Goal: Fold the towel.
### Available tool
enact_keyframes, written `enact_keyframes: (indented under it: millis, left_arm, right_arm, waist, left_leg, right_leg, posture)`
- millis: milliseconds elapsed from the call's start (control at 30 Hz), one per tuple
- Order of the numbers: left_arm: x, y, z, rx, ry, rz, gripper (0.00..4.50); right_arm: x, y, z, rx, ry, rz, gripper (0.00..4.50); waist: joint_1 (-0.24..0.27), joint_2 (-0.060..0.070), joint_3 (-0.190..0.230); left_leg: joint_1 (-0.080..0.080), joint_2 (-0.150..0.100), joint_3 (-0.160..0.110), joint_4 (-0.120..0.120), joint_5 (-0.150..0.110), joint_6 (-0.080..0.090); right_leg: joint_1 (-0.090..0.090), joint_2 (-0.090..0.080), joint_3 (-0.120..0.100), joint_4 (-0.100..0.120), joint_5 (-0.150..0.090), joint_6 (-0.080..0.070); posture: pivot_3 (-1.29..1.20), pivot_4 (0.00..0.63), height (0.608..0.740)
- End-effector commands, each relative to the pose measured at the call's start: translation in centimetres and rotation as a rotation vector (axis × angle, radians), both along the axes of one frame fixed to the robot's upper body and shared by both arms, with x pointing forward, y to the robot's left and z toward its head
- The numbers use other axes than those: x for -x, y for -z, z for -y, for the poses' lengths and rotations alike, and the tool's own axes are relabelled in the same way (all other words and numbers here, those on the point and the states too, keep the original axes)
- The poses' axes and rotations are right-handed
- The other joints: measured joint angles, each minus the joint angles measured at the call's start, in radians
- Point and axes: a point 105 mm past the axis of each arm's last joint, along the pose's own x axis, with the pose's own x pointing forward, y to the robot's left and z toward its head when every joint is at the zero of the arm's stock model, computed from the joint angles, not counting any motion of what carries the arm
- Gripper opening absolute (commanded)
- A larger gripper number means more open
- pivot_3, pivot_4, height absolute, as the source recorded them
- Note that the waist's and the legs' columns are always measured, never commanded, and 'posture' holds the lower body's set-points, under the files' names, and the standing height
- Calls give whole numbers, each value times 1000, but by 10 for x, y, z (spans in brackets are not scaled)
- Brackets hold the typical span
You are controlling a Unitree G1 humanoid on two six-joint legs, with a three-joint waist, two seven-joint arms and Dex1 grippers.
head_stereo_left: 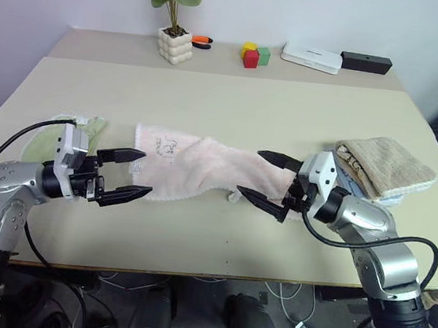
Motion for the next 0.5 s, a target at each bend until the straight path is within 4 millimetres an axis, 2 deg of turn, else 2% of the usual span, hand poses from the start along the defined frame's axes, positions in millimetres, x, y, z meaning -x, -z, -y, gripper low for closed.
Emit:
enact_keyframes:
  millis: [33, 267, 500]
  left_arm:
    - [-3, -2, 6, -8, 41, 27, 4500]
    - [-10, -4, 14, -11, 78, 42, 4500]
    - [-2, 3, 10, -40, 92, 39, 4500]
  right_arm:
    - [5, -12, -2, -12, 6, 59, 4428]
    - [7, -14, 5, -16, 34, 68, 4428]
    - [1, -13, 6, -6, 30, 82, 4428]
  waist:
    - [-2, 0, 0]
    - [-2, 0, 0]
    - [-3, 0, 0]
  left_leg:
    - [0, 0, 0, 0, 0, 0]
    - [0, 0, 0, -1, 0, 0]
    - [0, 0, 0, 0, 0, 0]
  right_leg:
    - [0, 0, 0, 0, 0, 0]
    - [-1, 1, 0, 0, 0, 1]
    - [0, 1, 0, 0, 0, 0]
  posture:
    - [0, 150, 740]
    - [0, 150, 740]
    - [0, 150, 740]
